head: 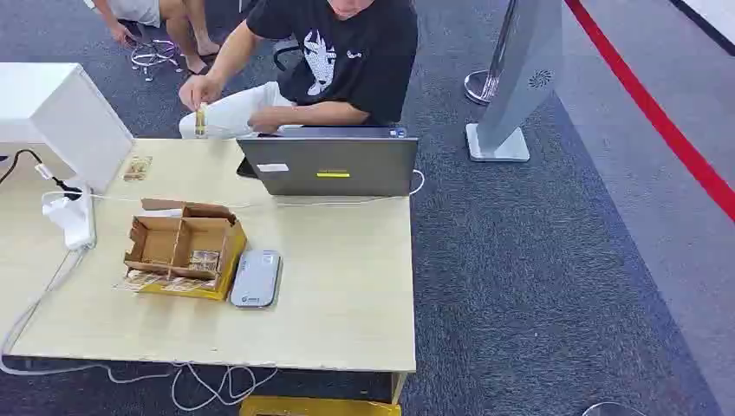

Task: Pass the card to the sensor for recognition and then transmit it.

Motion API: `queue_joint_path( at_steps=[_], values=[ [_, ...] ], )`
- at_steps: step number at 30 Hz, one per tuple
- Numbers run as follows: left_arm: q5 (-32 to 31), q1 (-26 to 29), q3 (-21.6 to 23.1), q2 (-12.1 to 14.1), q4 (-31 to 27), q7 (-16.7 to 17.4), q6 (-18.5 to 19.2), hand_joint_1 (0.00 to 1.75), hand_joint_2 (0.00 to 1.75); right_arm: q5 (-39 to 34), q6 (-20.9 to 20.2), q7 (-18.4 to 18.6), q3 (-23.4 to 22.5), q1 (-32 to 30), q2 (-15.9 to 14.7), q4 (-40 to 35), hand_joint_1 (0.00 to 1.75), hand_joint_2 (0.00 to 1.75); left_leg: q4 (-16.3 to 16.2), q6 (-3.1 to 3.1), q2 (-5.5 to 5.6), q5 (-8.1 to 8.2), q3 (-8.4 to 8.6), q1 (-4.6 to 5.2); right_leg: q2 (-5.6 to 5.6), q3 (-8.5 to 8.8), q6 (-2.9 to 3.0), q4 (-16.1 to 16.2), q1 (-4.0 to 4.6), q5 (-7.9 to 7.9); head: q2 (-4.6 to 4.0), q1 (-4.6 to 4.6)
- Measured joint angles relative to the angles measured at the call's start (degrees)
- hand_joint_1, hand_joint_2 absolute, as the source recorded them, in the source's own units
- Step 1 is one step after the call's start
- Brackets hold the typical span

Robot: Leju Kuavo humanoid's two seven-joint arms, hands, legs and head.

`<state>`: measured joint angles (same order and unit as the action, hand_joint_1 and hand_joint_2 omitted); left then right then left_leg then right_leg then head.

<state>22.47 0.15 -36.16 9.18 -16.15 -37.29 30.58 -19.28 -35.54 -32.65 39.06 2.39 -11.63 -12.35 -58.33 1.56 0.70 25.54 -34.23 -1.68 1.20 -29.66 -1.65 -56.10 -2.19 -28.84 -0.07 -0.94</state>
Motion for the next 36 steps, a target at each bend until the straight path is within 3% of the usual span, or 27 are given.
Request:
queue_joint_path(
  at_steps=[7, 13, 15, 17, 20, 21, 22, 25, 27, 31, 36],
  values=[
    [-10.5, 0.3, -8.5, 0.3, -5.8, -0.2, -1.8, 0.0, 1.75, -0.5, 1.7, -0.3, 0.9, 0.0, 0.4, 0.0, 0.0, 1.75, 0.0, -0.01, 0.01, -0.02, 0.01, 0.01, 0.0, 0.02, -0.01, 0.0, 0.0, 0.08, 0.0, 0.09],
    [-15.4, -0.1, -14.0, -0.5, -8.2, -0.8, -1.2, 0.0, 1.75, -1.1, 1.5, -0.3, 1.2, 0.0, 0.4, 0.1, 0.0, 1.75, 0.0, 0.0, 0.01, -0.01, 0.03, 0.01, 0.01, 0.01, 0.01, 0.0, 0.0, 0.09, 0.0, 0.09],
    [-19.2, -0.1, -16.4, -1.6, -11.0, -1.9, -4.5, 0.0, 1.75, -1.5, 1.8, -0.2, 1.3, -0.1, 0.5, 0.1, 0.0, 1.75, 0.0, 0.0, 0.0, -0.01, 0.03, 0.01, 0.02, -0.02, 0.01, 0.0, 0.0, 0.09, 0.0, 0.07],
    [-23.7, -0.3, -18.5, -3.5, -16.1, -0.5, -8.1, 0.0, 1.75, -1.9, 2.1, 0.0, 1.3, -0.1, 0.7, 0.2, 0.0, 1.75, 0.0, 0.0, 0.01, -0.01, 0.01, 0.01, 0.0, -0.01, 0.0, 0.0, 0.0, 0.08, 0.0, 0.07],
    [-26.1, -0.9, -21.2, -5.9, -22.5, 1.2, -9.2, 0.0, 1.75, -2.4, 2.4, 0.1, 1.3, 0.0, 0.9, 0.4, 0.0, 1.75, 0.0, 0.0, -0.02, -0.01, 0.03, 0.01, 0.03, 0.01, 0.01, 0.0, 0.0, 0.09, 0.0, 0.11],
    [-27.8, -0.9, -21.8, -6.5, -24.4, 0.7, -9.9, 0.0, 1.75, -3.0, 2.2, 0.3, 1.3, -0.1, 0.9, 0.4, 0.0, 0.0, 0.0, 0.0, -0.04, -0.01, 0.03, 0.01, 0.06, 0.0, 0.02, 0.0, 0.0, 0.09, 0.0, 0.11],
    [-30.9, -0.8, -21.9, -7.8, -27.7, -0.7, -11.6, 0.0, 1.75, -3.6, 1.9, 0.4, 1.3, -0.2, 1.0, 0.5, 0.0, 1.75, 0.0, 0.0, -0.04, -0.01, 0.04, 0.0, 0.07, -0.04, 0.04, 0.0, 0.0, 0.11, 0.0, 0.09],
    [-40.1, 0.8, -19.3, -12.4, -43.7, -2.8, -20.3, 0.0, 1.75, -4.9, 0.9, 0.2, 1.2, -0.4, 1.0, 0.8, 0.0, 1.75, -0.1, -0.01, 0.0, -0.02, 0.01, -0.02, 0.0, -0.13, 0.05, 0.0, 0.01, 0.12, 0.0, 0.15],
    [-42.9, 2.7, -14.1, -14.0, -55.6, -3.0, -30.1, 0.0, 1.75, -5.4, 0.0, 0.6, 1.2, -0.4, 1.0, 0.8, 0.0, 1.75, -0.1, -0.01, -0.03, -0.02, 0.02, -0.02, 0.05, -0.17, 0.08, 0.0, 0.01, 0.19, 0.0, 0.18],
    [-52.1, 4.9, -0.3, -13.7, -73.3, -3.3, -46.6, 0.0, 1.75, -5.6, 0.3, 3.1, 1.2, 0.5, 1.0, 0.8, 0.0, 1.75, -0.1, 0.02, -0.01, -0.07, 0.01, -0.03, 0.02, -0.15, 0.07, 0.0, 0.02, 0.23, 0.02, 0.13],
    [-63.1, 3.8, 14.4, -11.1, -84.9, -2.6, -56.1, 0.0, 1.75, -3.2, 5.9, 5.9, 2.3, 2.2, 1.9, 0.5, 0.0, 1.75, -0.1, 0.08, -0.02, -0.15, 0.02, -0.02, 0.07, -0.14, 0.06, 0.0, 0.02, 0.3, 0.0, 0.11]
  ],
)
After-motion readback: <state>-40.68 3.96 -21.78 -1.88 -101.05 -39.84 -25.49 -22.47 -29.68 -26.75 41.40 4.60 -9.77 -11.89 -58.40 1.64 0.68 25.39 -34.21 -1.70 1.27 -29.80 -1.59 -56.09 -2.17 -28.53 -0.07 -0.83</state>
